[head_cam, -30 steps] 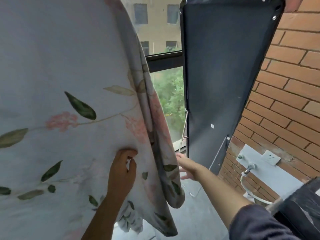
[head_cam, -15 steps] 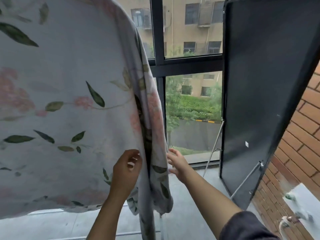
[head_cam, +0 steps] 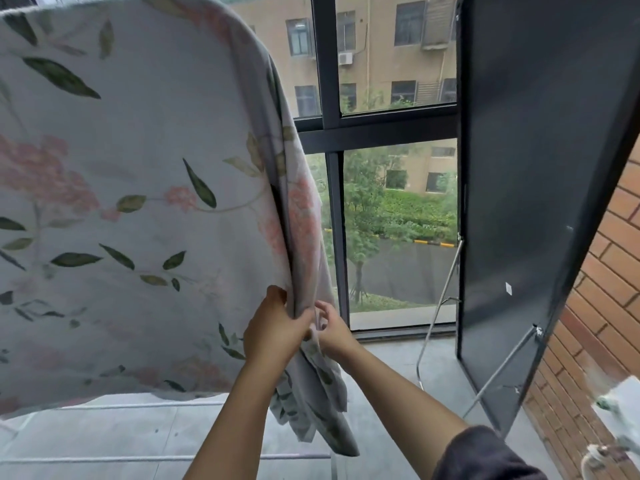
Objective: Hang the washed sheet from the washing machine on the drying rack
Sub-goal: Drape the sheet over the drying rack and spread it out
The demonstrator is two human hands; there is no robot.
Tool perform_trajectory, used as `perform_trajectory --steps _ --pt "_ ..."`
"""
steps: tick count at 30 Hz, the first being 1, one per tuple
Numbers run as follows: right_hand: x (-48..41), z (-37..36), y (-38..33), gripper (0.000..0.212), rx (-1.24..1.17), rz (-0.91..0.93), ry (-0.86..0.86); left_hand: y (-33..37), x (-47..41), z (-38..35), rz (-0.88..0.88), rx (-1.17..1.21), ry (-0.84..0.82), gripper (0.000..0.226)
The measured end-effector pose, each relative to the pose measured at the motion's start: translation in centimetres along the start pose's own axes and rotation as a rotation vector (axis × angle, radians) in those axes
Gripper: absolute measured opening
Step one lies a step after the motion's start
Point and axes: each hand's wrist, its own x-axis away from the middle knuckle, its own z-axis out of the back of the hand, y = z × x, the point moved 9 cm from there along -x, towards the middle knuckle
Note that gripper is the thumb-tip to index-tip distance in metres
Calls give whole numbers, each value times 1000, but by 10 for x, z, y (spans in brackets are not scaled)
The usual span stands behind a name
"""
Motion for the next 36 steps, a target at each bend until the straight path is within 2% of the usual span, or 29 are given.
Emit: perform_trajectory --steps 2,4,6,9,11,14,17,18,21,22,23,26,28,29,31,33,35,36 --pt "2 7 12 65 -59 -96 18 -7 -1 12 14 -12 82 11" --pt "2 21 40 57 -210 -294 84 -18 -3 21 44 32 130 3" --pt "5 32 68 48 -371 -504 160 -25 -3 23 58 71 142 4" --pt "9 24 94 52 -547 -720 166 -33 -5 27 62 88 153 6" --pt "10 4 100 51 -677 -796 122 -39 -9 30 66 69 157 11" --pt "10 -9 102 29 -742 -824 115 -50 -14 34 71 21 159 15" --pt "4 24 81 21 -764 -669 164 -53 -19 32 69 8 122 18" --pt "2 40 67 24 -793 -584 181 -53 -22 28 65 -36 50 18" --pt "13 123 17 30 -883 -330 284 -28 -22 1 -60 -227 -334 27" --pt "20 152 -2 30 -862 -252 310 -13 -21 -1 -143 -261 -402 32" --pt "31 186 -23 30 -836 -158 345 12 -21 3 -264 -257 -393 33" --pt "70 262 -81 27 -698 -2 410 107 -16 54 -695 -19 -118 13" --pt "93 283 -114 27 -594 41 364 162 -1 100 -1000 79 139 17" --pt "105 290 -130 32 -553 74 346 182 1 117 -1124 27 290 20" --pt "126 303 -159 46 -524 98 344 213 -12 134 -1203 -245 496 28" --pt "152 321 -184 48 -506 131 401 238 -31 151 -1194 -451 530 45" --pt "169 319 -208 29 -424 177 326 250 -47 163 -1171 -625 498 54" --pt "175 309 -216 21 -351 199 235 253 -53 165 -1163 -745 477 53"
